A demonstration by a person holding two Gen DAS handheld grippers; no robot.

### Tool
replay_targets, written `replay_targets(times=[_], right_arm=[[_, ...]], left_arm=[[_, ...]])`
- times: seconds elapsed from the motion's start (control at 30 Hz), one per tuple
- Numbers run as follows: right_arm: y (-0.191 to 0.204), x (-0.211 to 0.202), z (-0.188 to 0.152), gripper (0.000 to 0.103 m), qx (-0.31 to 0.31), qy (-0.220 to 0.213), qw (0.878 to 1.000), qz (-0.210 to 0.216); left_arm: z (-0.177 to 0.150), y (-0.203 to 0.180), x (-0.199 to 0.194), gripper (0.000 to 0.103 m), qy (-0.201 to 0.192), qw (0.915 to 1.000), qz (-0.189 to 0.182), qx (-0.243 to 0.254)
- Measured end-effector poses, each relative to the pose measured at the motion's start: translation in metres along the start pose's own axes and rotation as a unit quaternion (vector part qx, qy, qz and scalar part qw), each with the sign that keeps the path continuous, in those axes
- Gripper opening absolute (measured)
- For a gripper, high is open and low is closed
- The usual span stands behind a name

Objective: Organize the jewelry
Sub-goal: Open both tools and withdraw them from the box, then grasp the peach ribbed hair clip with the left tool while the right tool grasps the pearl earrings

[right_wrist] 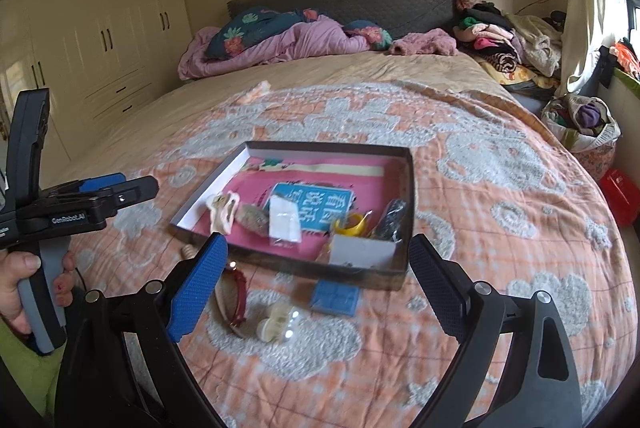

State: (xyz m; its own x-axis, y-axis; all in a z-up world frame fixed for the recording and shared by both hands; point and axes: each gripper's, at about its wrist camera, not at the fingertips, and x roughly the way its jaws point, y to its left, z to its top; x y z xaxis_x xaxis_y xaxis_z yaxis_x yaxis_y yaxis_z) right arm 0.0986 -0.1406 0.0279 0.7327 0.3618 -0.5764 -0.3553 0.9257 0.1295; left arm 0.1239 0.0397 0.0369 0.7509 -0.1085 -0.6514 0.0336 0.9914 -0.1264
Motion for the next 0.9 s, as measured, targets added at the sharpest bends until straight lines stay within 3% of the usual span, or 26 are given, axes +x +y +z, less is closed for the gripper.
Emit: replay_targets(times=[0.9], right_arm=[[0.021, 0.008, -0.034, 0.091, -0.004, 0.042, 0.999, 0.018]], left_arm=[[-0.046, 0.004, 0.0, 0.091, 0.032, 0.9991, 0.023, 0.015]])
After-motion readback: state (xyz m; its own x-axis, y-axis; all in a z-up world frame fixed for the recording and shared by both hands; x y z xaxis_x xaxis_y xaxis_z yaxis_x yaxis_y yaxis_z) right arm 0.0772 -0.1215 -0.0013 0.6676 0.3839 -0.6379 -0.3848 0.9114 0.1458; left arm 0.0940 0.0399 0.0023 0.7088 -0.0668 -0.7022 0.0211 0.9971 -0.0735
